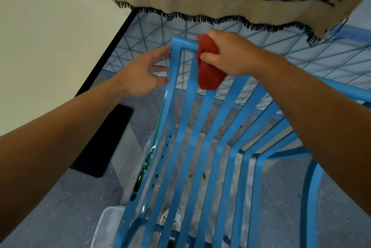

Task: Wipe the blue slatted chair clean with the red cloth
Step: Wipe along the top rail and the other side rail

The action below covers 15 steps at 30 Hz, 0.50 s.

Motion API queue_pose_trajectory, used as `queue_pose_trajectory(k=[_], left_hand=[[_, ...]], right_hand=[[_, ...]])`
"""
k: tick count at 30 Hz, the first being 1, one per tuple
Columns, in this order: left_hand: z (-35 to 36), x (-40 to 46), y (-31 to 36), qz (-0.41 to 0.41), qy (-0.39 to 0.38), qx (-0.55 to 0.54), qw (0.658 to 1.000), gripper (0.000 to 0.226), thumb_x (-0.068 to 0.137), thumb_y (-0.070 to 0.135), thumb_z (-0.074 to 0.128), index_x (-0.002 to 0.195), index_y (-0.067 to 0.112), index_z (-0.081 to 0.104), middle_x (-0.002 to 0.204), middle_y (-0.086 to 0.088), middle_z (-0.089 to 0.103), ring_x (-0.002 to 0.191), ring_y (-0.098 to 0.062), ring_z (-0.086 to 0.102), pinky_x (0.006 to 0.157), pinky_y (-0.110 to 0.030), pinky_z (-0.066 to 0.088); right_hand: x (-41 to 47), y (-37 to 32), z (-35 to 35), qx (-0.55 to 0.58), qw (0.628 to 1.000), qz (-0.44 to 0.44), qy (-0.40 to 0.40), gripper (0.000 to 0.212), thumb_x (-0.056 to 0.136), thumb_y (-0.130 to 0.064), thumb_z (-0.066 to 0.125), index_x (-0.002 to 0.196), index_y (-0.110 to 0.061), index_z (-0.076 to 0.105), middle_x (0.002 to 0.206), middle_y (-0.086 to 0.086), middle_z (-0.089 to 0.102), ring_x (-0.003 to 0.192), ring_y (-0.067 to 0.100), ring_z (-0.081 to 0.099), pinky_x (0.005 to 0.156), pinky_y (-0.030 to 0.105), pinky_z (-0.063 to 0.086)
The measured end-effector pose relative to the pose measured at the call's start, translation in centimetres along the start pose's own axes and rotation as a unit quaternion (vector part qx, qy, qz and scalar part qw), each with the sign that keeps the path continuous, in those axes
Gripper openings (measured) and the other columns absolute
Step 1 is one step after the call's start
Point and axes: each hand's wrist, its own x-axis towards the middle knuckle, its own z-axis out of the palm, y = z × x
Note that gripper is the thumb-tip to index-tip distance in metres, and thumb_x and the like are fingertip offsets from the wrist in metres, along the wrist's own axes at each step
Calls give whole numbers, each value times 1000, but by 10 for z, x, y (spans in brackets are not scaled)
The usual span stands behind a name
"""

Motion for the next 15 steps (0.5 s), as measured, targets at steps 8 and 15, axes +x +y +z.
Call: queue_pose_trajectory(k=[8, 15], left_hand=[[5, -2, -8, -14, -1, -20, 1000, 94, 89, -6, 68, 161, 32, 22, 159, 11, 36, 135, -11, 50, 101, -34, 53], [1, 2, -8, -24, -19, -24, 999, 96, 89, -11, 65, 160, 33, 20, 159, 12, 35, 135, -9, 48, 92, -21, 53]], right_hand=[[-33, 28, -9, -51, 998, 35, 20, 31, 91, -37, 69, 111, -17, 57, 91, 5, 61, 79, 26, 57, 65, 34, 40], [2, 3, 5, -126, 991, -6, 52, 32, 85, -37, 71, 100, -12, 57, 85, 9, 60, 75, 31, 55, 63, 36, 42]])
